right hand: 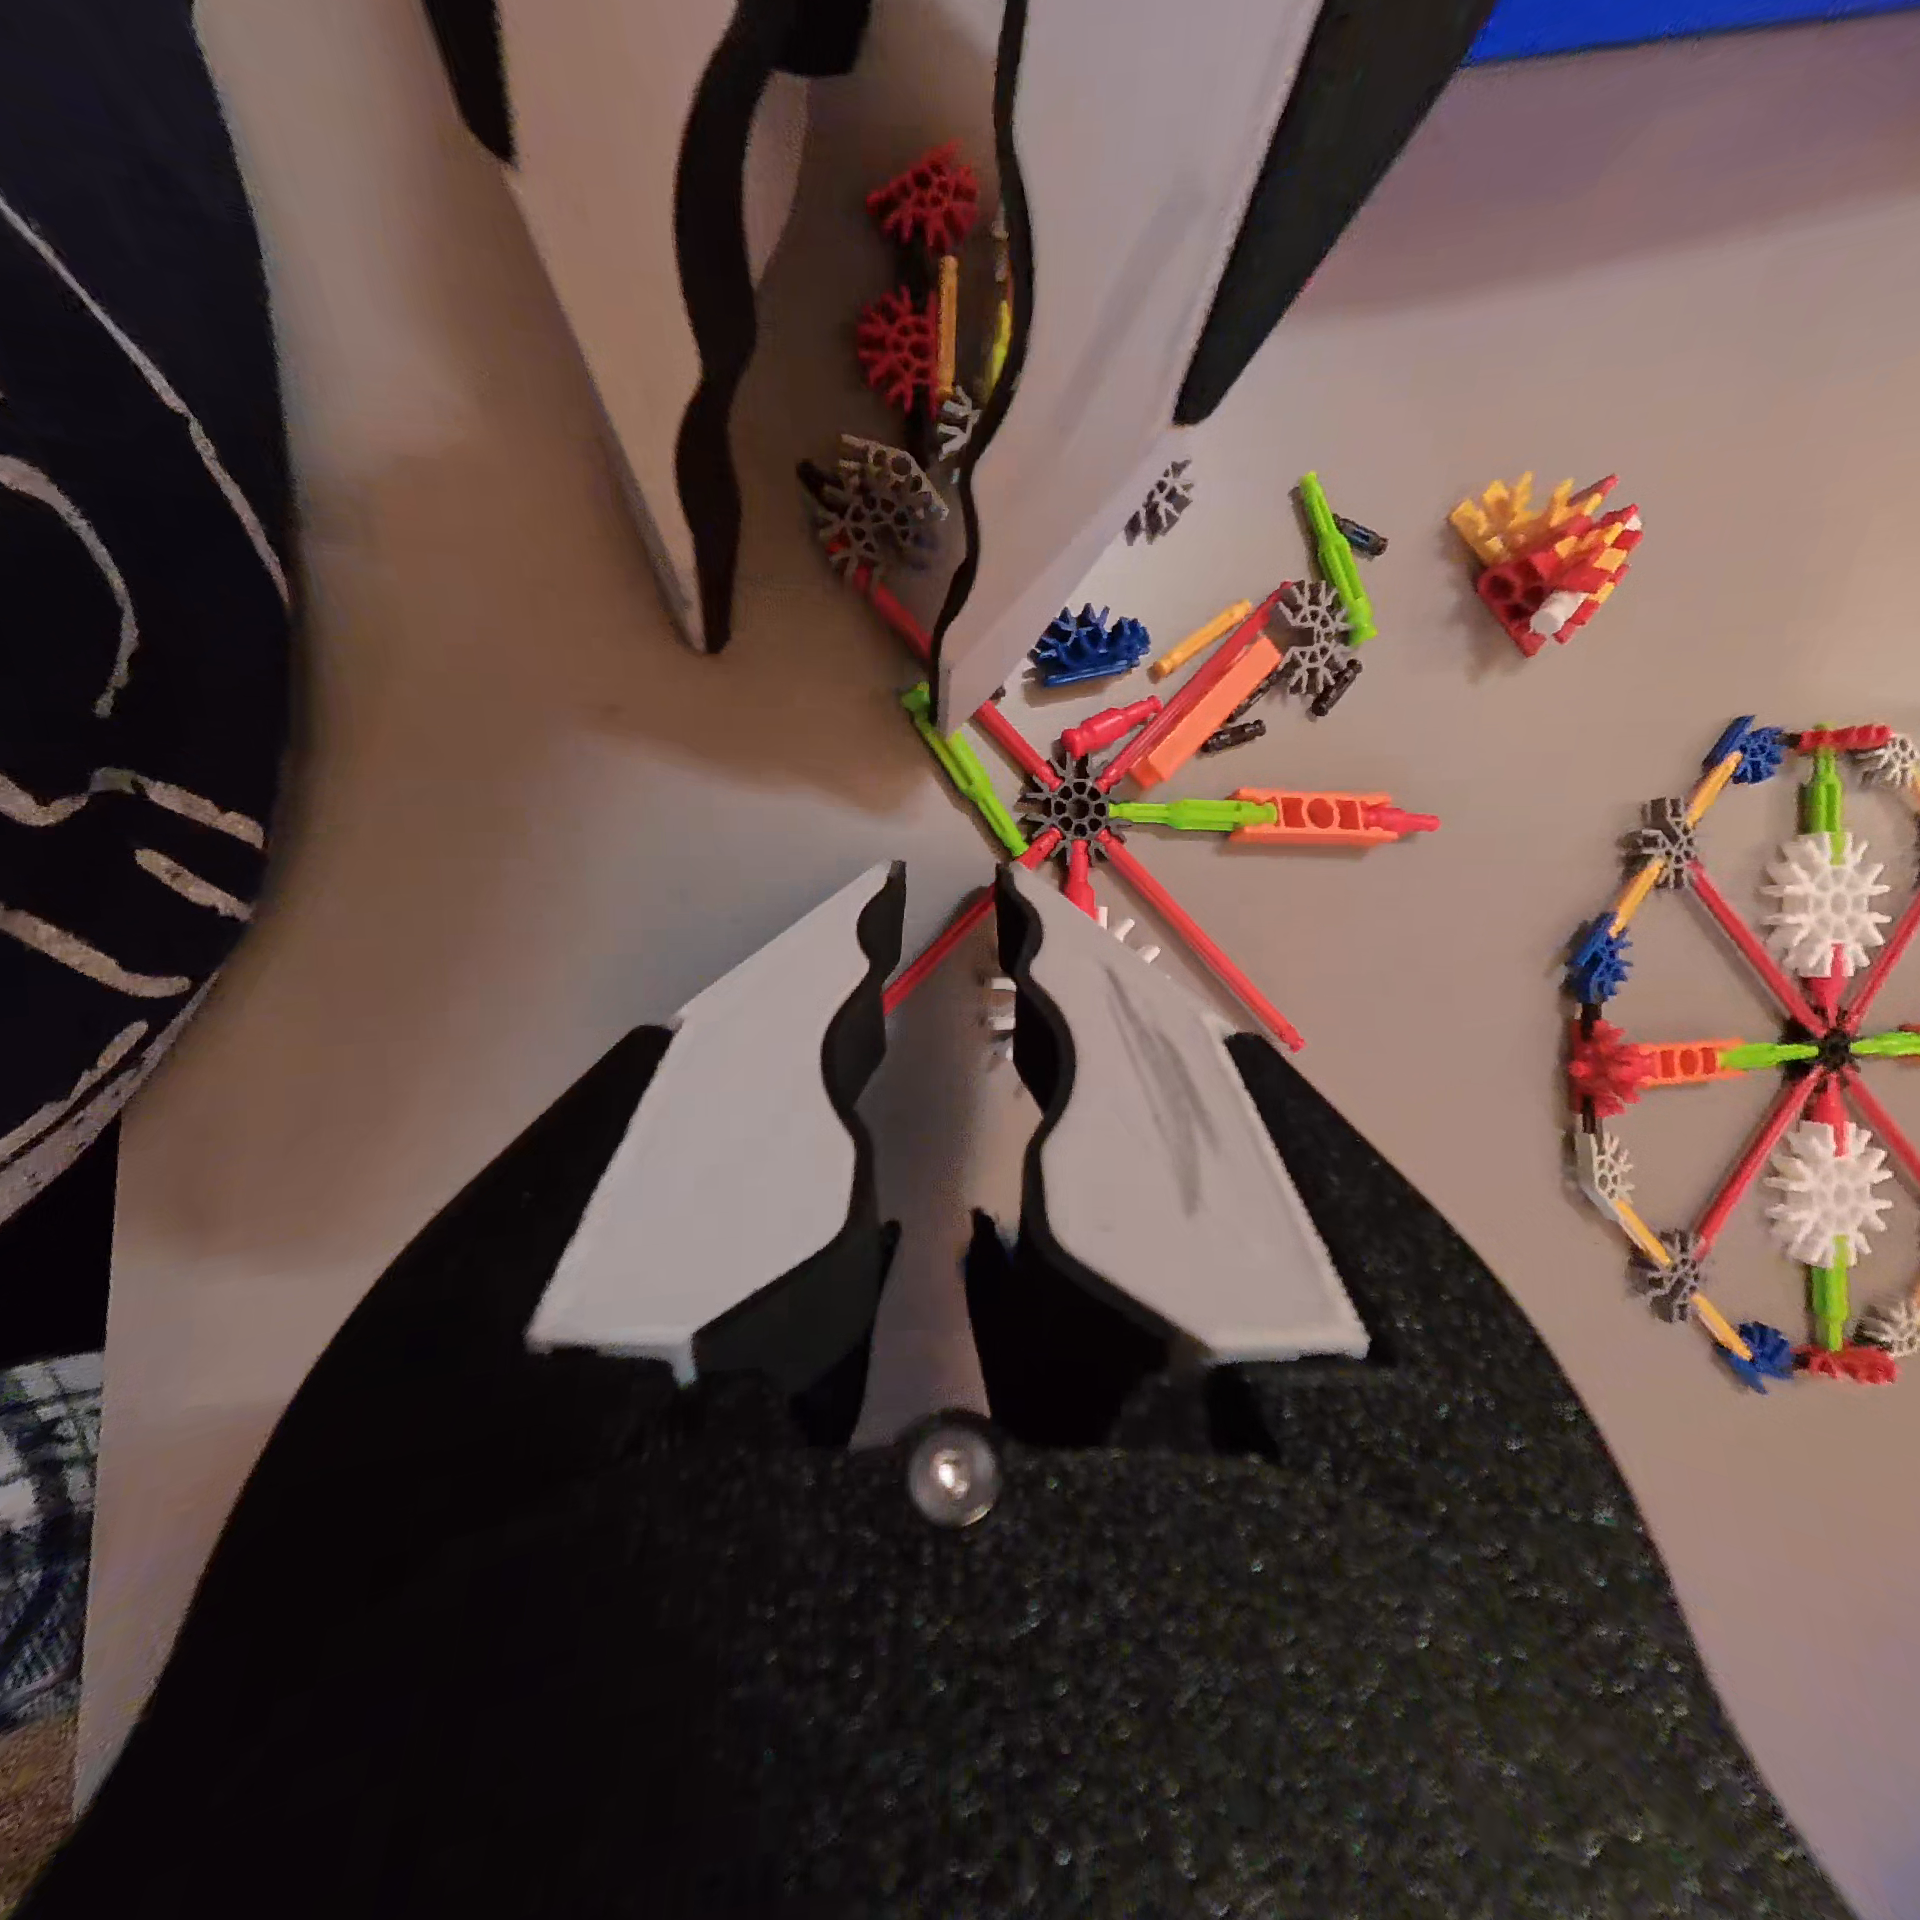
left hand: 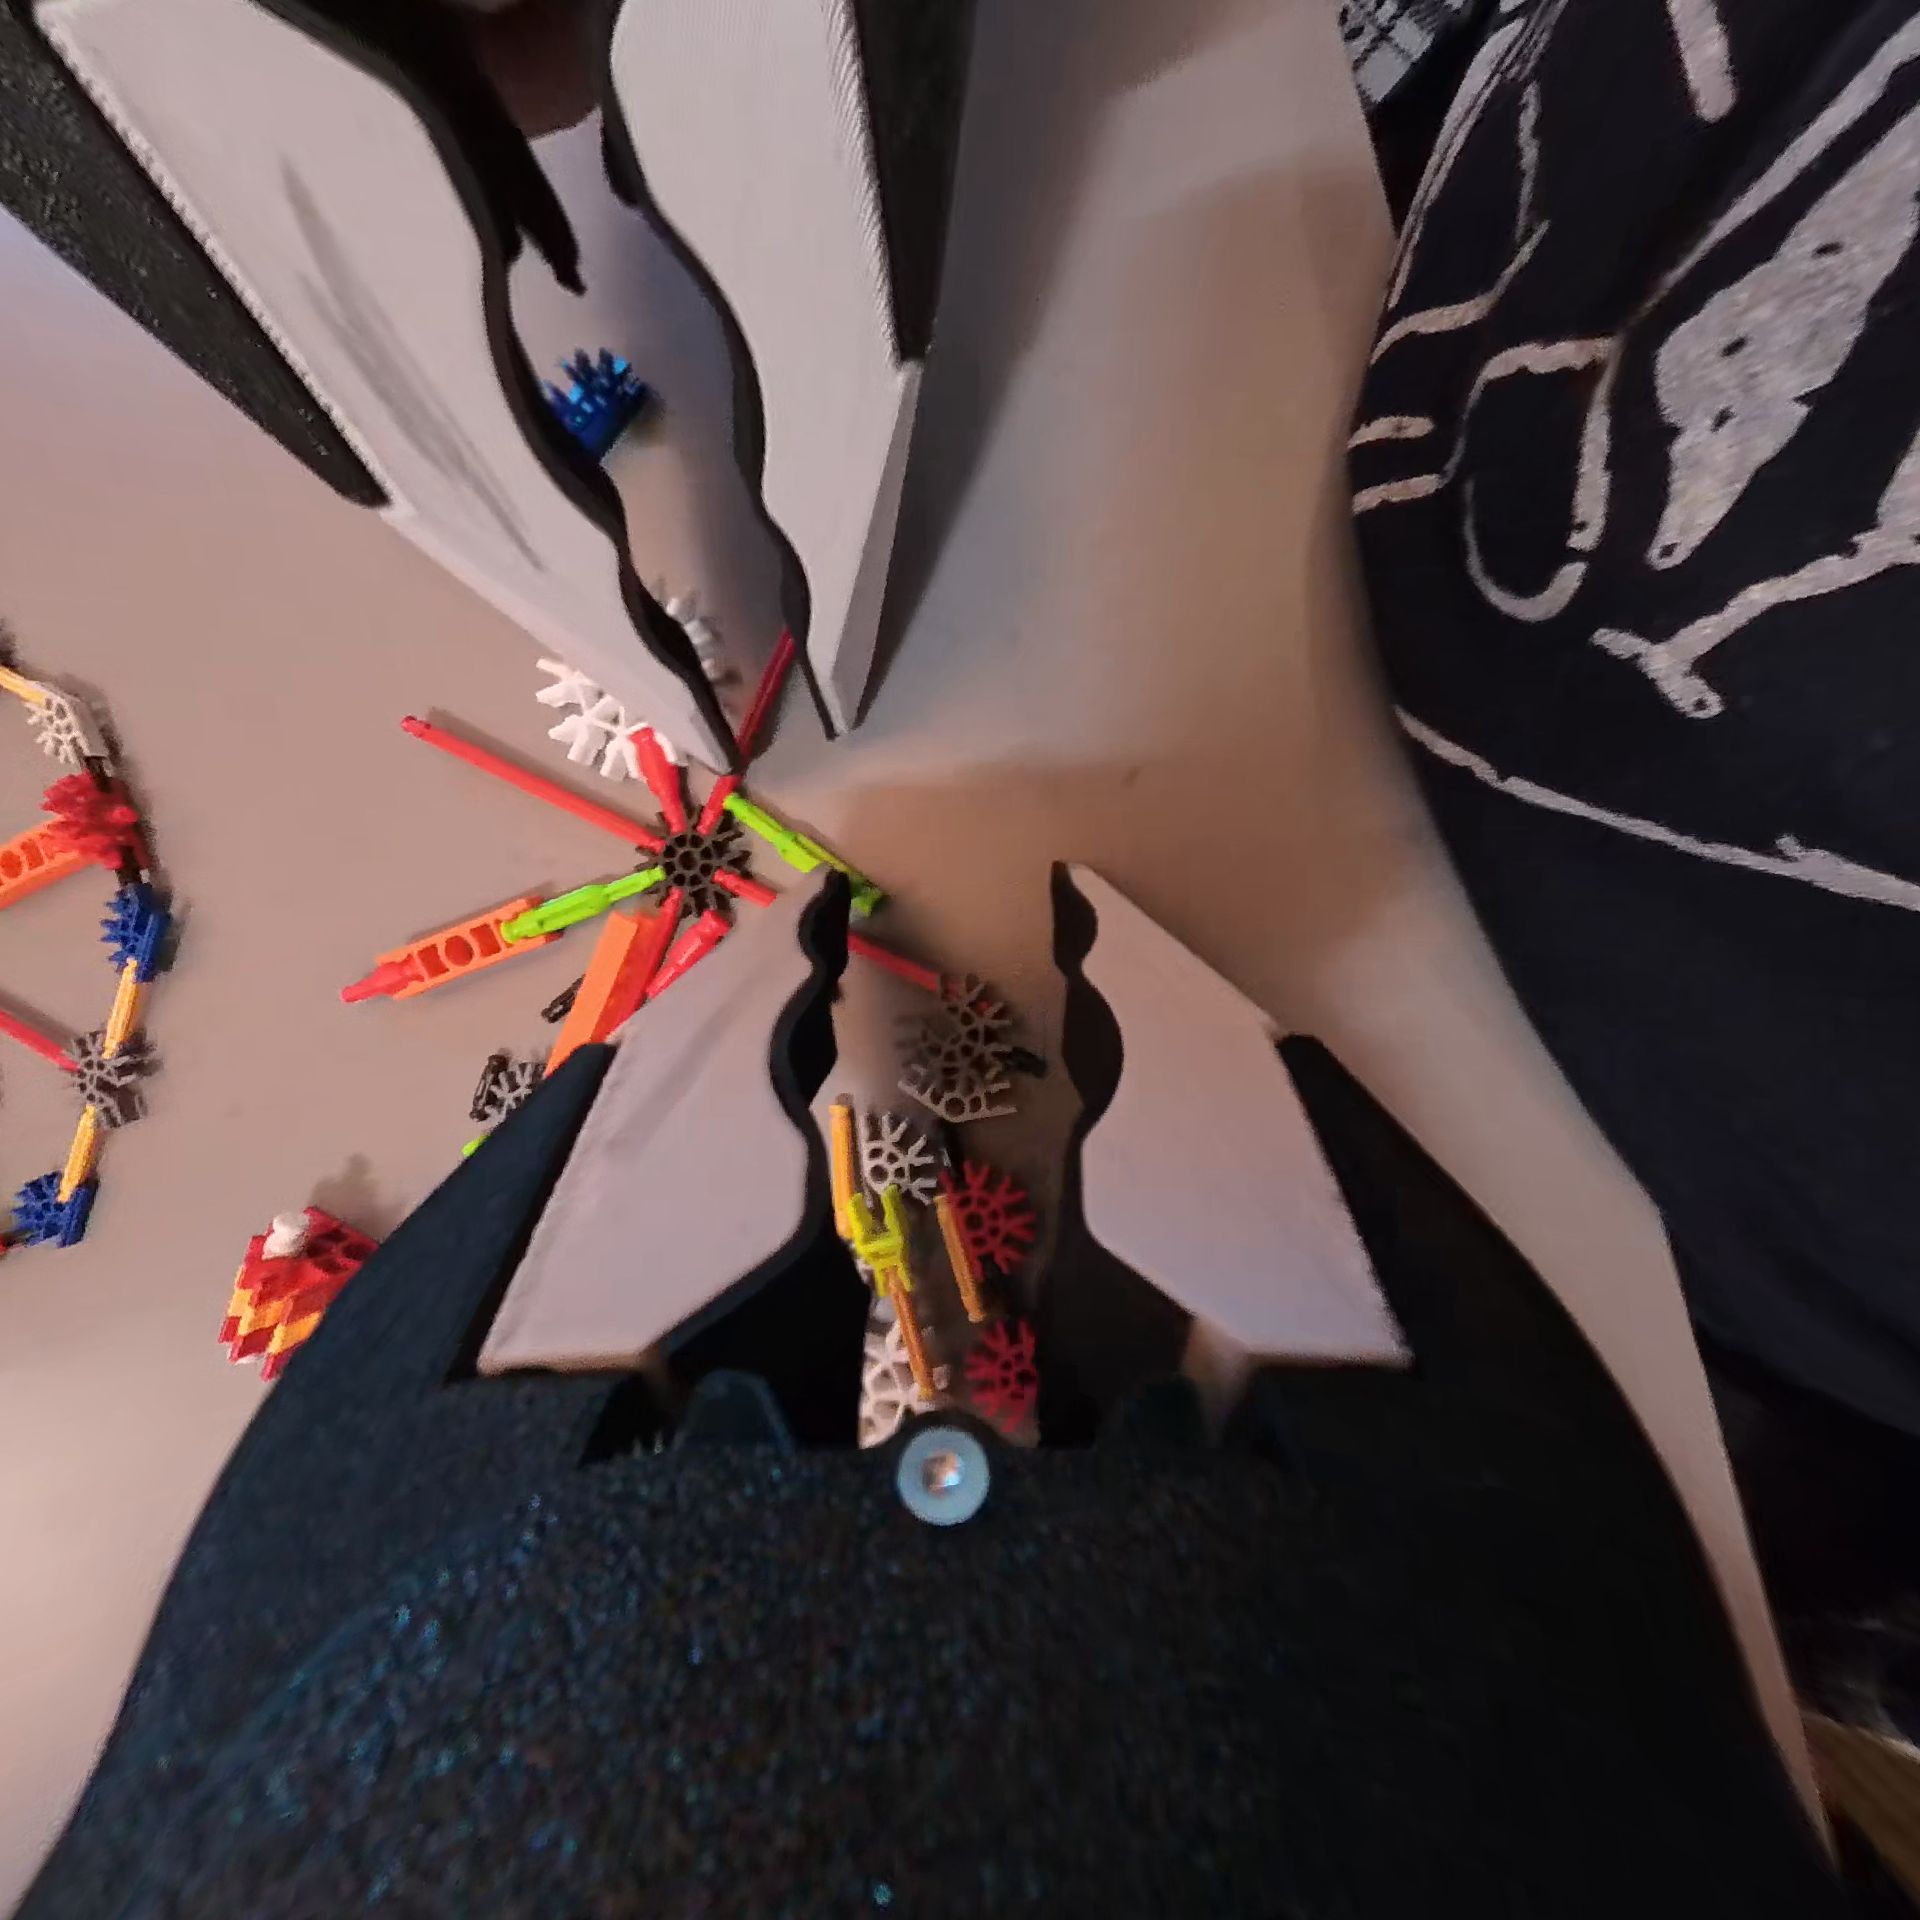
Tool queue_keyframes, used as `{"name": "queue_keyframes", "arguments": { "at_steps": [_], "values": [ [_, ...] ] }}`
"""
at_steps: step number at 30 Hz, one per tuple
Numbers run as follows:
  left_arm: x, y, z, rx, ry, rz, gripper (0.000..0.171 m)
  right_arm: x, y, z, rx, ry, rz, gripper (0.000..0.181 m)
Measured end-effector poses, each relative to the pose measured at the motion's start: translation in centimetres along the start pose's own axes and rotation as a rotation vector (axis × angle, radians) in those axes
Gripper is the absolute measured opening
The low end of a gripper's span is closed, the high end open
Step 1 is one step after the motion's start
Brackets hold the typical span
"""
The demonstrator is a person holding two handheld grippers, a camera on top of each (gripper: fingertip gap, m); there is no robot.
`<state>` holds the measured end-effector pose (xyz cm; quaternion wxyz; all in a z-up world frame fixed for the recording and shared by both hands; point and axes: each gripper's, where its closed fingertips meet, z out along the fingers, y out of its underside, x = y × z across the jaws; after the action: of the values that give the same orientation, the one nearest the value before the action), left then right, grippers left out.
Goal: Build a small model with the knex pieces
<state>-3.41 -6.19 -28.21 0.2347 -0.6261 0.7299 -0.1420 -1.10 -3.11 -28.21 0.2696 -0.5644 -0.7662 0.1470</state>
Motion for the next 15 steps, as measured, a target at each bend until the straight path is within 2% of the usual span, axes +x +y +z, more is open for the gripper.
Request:
{"name": "queue_keyframes", "arguments": {
  "at_steps": [1, 4, 11, 15],
  "values": [
    [0.3, -0.1, 0.0, 0.009, 0.021, -0.011, 0.041, 0.0, 0.0, 0.1, 0.007, 0.002, 0.009, 0.017],
    [1.2, -0.6, 0.2, 0.039, 0.072, -0.025, 0.051, 0.2, 0.0, 0.1, 0.023, 0.011, 0.042, 0.017],
    [0.4, -1.0, -1.1, 0.090, 0.101, -0.088, 0.052, 0.1, -0.5, -0.6, 0.061, 0.002, 0.139, 0.018],
    [1.5, -0.8, 0.1, 0.067, 0.132, -0.082, 0.056, -0.7, -0.7, -0.6, 0.070, -0.014, 0.202, 0.018]
  ]
}}
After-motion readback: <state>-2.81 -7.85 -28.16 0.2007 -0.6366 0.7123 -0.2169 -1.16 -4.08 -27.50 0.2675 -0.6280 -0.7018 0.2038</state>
